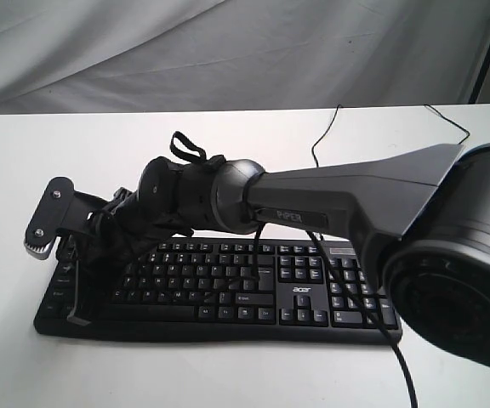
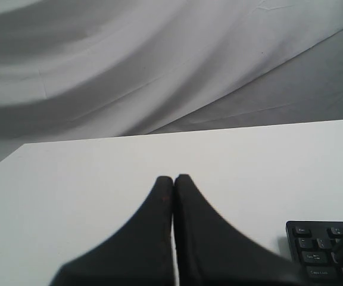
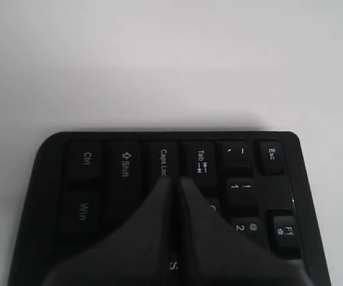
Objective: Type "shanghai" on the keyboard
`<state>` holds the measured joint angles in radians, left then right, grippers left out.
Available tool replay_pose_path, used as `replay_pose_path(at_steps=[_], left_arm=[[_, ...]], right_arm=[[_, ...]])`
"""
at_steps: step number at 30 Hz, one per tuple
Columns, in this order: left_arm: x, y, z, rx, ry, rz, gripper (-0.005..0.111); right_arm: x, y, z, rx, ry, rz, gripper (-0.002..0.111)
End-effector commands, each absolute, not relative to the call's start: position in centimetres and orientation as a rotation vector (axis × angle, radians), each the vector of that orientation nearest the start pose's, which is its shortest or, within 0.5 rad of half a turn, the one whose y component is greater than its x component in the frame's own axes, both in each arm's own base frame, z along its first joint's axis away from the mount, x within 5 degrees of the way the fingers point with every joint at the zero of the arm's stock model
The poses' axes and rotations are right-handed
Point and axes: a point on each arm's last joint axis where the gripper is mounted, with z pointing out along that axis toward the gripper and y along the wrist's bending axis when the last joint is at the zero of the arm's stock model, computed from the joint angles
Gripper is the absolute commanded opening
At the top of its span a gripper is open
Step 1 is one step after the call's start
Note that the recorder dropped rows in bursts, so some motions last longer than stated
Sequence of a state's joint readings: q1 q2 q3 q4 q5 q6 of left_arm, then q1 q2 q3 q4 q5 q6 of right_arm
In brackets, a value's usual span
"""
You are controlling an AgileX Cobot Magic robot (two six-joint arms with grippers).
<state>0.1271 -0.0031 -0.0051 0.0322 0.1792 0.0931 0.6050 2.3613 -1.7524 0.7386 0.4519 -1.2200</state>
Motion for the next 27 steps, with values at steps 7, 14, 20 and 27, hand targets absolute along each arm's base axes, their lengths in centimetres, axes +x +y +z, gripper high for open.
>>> replay_pose_path(at_steps=[7,14,20,27], left_arm=[[5.56,0.74,19.74,-0.006,1.661,0.19,0.001],[5.56,0.74,19.74,-0.006,1.661,0.19,0.001],[5.56,0.74,19.74,-0.006,1.661,0.19,0.001],[5.56,0.74,19.74,-0.006,1.661,0.19,0.001]], right_arm=[[40.93,31.38,11.9,-1.408,1.958,0.372,0.0],[40.98,31.37,11.78,-1.408,1.957,0.366,0.0],[40.97,31.37,11.62,-1.41,1.959,0.367,0.0],[40.91,31.36,11.6,-1.426,1.955,0.366,0.0]])
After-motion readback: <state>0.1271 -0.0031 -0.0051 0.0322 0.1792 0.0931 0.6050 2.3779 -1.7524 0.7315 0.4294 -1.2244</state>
